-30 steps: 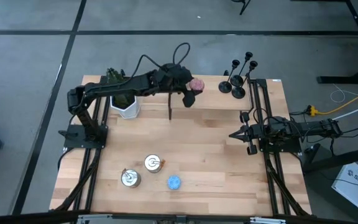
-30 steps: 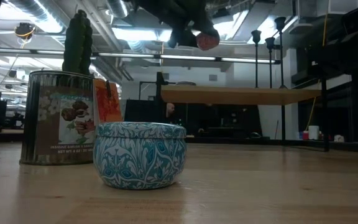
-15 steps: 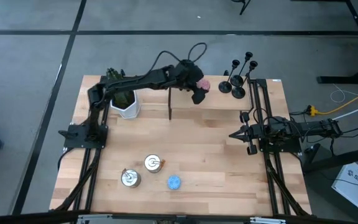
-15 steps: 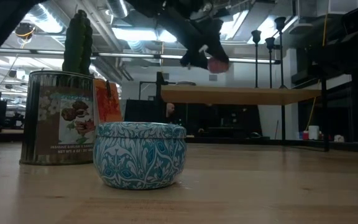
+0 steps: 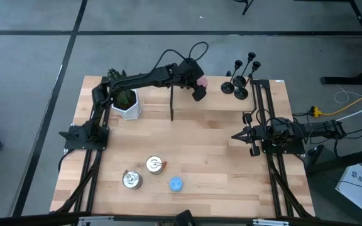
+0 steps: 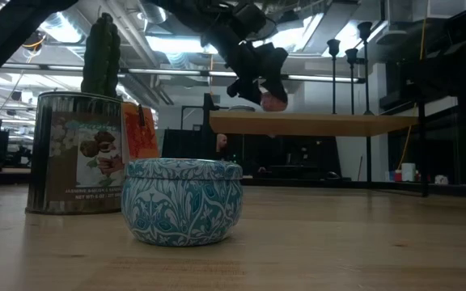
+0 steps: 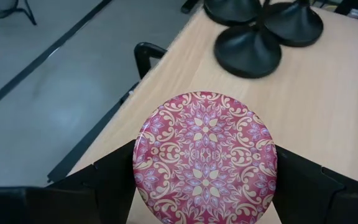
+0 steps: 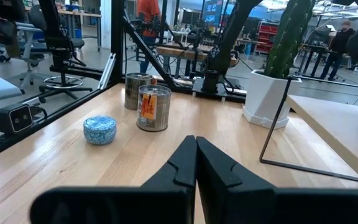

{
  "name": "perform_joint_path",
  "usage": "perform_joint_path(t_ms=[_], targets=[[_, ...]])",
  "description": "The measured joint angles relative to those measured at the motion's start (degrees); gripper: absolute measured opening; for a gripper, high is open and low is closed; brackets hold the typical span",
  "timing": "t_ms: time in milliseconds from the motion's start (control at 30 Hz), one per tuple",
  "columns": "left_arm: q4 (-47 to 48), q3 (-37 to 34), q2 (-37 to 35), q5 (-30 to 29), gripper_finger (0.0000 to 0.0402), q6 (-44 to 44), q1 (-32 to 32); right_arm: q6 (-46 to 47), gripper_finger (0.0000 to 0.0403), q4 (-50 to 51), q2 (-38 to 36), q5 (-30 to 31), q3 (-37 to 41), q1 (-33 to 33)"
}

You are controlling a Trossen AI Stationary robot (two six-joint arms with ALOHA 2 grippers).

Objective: Pick & Place candle stick holders
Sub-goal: Put the pink scented candle on the shelf

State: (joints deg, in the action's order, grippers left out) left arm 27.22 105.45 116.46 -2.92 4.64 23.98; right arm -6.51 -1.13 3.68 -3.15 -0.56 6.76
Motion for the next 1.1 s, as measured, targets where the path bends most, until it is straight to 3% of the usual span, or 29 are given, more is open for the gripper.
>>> perform_joint_path(t_ms=[1100], targets=[[-0.40,-0.04,-0.04,-0.06,0.0294,0.59,-0.13,0.01,0.0011,0.00,0.00,0.10,0.00,0.00]])
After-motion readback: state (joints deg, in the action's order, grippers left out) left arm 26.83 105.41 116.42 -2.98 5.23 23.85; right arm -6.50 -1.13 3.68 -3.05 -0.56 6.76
